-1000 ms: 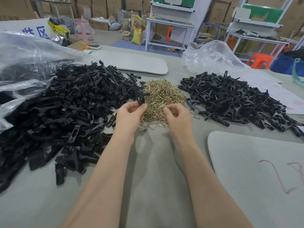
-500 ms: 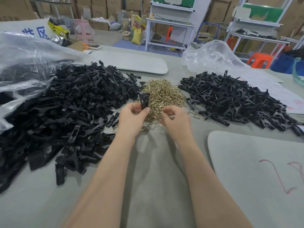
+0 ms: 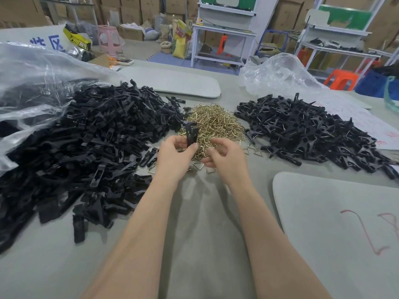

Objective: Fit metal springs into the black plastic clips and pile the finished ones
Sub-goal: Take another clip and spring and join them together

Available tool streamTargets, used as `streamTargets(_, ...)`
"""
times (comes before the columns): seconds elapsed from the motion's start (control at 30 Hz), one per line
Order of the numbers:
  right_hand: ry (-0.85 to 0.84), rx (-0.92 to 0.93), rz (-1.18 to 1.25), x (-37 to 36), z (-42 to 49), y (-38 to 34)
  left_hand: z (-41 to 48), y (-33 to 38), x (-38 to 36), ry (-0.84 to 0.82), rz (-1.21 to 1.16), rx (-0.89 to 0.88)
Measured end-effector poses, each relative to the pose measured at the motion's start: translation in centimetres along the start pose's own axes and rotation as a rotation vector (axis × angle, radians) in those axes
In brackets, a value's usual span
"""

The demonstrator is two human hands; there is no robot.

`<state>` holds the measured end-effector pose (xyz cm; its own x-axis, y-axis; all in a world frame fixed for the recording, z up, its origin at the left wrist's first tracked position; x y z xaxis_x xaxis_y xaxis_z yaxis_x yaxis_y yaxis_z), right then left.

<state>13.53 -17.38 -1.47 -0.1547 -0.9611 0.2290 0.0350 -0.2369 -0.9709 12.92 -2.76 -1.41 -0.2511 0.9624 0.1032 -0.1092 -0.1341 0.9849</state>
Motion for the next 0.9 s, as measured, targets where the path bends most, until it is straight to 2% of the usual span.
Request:
streamTargets(0.3, 0.079, 0.088, -0.197, 0.2, -0.3, -0.6, 0.0, 0.2, 0.1, 0.013, 0.037, -0.022)
streamTargets(0.5, 0.032, -0.07, -0.034, 0.1, 0.2, 0.2, 0.0, 0.2, 0.1, 0.015, 0.049, -0.039)
streamTargets(0.67, 0.091, 0.106, -0.36, 1.0, -0.2, -1.1, 0.1, 0.1, 0.1, 0.015, 0.06, -0.039)
streamTargets(0.8, 0.146, 0.08, -0.168, 1.6, -0.6, -1.4, 0.1, 0.1, 0.1, 0.013, 0.083, -0.05)
streamTargets(0.9, 0.135, -0.008, 0.06, 2.1, -0.5, -1.3, 0.0, 0.4, 0.1, 0.004, 0.227, -0.095)
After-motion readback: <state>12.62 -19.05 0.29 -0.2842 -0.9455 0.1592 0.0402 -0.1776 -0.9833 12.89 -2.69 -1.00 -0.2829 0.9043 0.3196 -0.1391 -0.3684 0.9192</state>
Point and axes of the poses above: each hand's wrist, its own z-axis towards the middle knuckle, its own x-axis out of the back of the hand, y = z × x, the point moved 6 cm from there along z, towards the middle knuckle, and after that the axes turned 5 degrees about -x, right-handed, at the moved point
